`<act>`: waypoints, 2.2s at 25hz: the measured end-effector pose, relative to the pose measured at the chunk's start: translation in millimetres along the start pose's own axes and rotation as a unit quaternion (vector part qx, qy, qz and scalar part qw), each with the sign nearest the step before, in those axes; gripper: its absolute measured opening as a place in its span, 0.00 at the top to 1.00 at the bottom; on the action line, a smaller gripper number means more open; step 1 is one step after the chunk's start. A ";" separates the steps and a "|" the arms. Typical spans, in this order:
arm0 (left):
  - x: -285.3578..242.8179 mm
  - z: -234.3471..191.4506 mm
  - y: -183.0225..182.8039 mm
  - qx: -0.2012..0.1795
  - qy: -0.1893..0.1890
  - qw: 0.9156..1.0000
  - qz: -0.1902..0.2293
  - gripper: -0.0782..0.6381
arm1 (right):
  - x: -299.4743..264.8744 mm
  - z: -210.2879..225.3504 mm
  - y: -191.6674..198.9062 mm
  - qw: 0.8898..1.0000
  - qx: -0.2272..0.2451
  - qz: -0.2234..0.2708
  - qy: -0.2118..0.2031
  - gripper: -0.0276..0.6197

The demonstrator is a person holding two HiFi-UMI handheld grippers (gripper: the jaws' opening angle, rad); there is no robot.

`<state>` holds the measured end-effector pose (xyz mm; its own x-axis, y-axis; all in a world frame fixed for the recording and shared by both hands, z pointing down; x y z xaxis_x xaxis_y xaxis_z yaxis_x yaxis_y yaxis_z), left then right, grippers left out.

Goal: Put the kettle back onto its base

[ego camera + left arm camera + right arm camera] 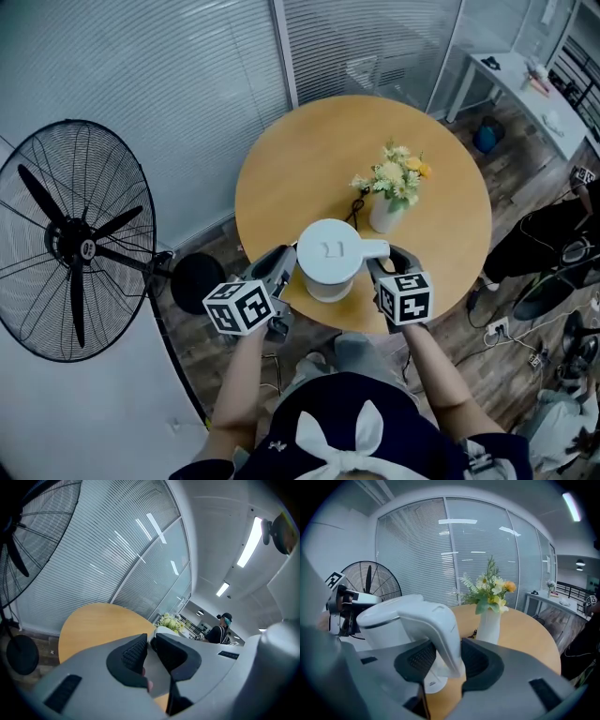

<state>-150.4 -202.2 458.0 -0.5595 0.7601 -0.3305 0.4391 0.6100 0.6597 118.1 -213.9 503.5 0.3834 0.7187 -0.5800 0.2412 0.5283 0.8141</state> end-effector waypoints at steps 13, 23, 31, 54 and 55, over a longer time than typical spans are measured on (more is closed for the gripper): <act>-4.1 -6.3 11.1 -0.002 -0.015 1.000 -0.017 0.79 | -4.2 0.1 12.2 1.000 0.002 -0.017 0.000 0.69; -7.4 -13.7 17.9 0.004 -0.028 0.999 -0.025 0.79 | -9.8 0.7 17.5 1.000 0.005 -0.026 -0.005 0.69; -9.0 -19.7 21.1 0.008 -0.039 0.999 -0.030 0.79 | -14.5 -0.8 21.6 0.999 0.004 -0.032 -0.010 0.69; -13.0 -27.0 28.0 0.010 -0.040 0.999 -0.035 0.79 | -21.9 -1.6 30.9 0.999 0.000 -0.043 -0.002 0.68; -13.1 -26.4 28.3 0.006 -0.039 0.999 -0.033 0.79 | -21.7 -1.6 31.6 0.999 -0.001 -0.042 0.000 0.68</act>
<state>-149.1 -200.8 498.8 -0.5305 0.7333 -0.4253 0.4112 0.6613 0.6273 115.9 -212.1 541.7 0.3618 0.6716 -0.6466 0.2713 0.5877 0.7622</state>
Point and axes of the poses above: the fingertips, and each gripper's own axes: x backward along the fingers, z to its right, y out of its underside, the point moved 8 cm from there along x, backward along the fingers, and after that the axes turned 7 degrees about x, right-handed, at the moved point
